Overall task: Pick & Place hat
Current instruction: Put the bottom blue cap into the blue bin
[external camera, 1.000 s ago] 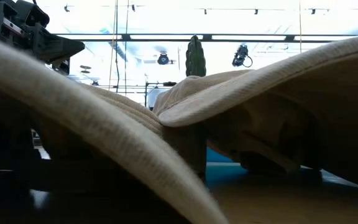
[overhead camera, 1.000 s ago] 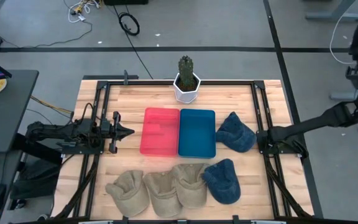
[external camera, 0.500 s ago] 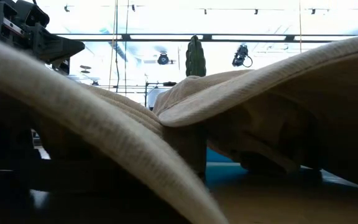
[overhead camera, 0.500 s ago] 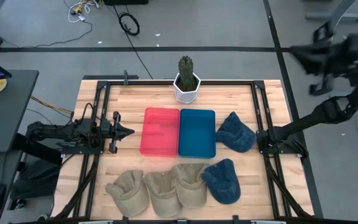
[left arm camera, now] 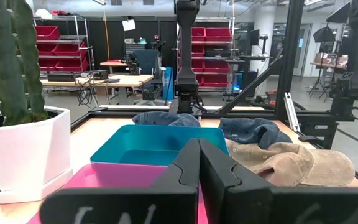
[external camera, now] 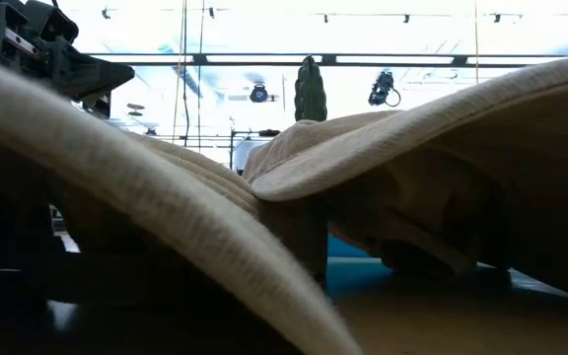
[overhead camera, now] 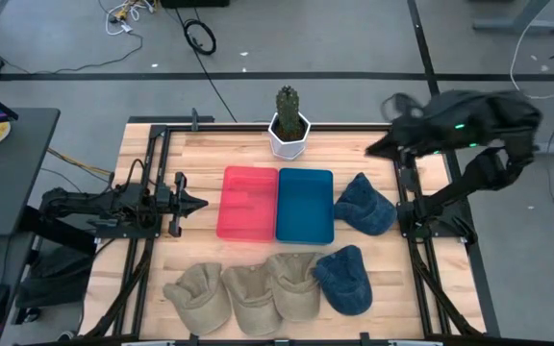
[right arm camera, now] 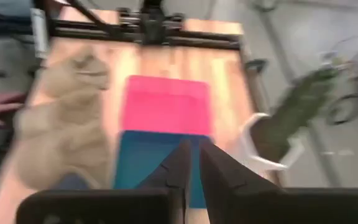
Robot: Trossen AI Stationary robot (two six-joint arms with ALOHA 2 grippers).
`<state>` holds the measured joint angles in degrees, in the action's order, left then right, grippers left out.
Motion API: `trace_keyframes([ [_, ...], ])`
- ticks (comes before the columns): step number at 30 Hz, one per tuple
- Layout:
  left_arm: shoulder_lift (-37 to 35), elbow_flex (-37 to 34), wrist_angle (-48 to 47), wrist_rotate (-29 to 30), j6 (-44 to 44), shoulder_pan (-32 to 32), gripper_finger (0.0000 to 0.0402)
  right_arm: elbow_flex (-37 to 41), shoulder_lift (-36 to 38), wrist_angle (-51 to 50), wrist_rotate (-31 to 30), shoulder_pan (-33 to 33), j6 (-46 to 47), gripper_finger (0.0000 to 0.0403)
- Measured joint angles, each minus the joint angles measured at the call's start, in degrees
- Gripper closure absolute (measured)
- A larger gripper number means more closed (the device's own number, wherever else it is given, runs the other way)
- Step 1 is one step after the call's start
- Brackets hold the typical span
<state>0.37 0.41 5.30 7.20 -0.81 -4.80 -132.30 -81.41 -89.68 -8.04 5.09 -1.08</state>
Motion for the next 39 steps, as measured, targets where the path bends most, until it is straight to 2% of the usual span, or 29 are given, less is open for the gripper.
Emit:
trace_keyframes([
  [5,0.0,0.0,0.0,0.0,0.0,0.02,0.0399,7.46,-1.12,0.24,7.99,1.27,2.39,0.0366],
  [15,0.01,0.01,-0.02,0.0,0.0,0.01,0.0399,30.09,-1.61,0.94,8.12,8.47,13.01,0.0366],
  [22,0.0,0.01,0.0,0.0,0.0,0.01,0.0399,43.19,-1.52,9.91,8.16,15.88,17.59,0.0366],
  [28,0.0,0.01,-0.02,0.0,0.01,0.0,0.0399,47.99,-1.52,15.73,8.42,18.76,21.58,0.0366],
  [33,0.0,0.0,0.0,0.0,0.0,0.02,0.0399,49.54,-1.48,16.98,10.05,19.05,18.25,0.0364],
  [39,0.0,0.01,-0.02,0.0,0.0,0.02,0.0399,49.67,-1.89,16.75,10.51,19.05,16.37,0.0327],
])
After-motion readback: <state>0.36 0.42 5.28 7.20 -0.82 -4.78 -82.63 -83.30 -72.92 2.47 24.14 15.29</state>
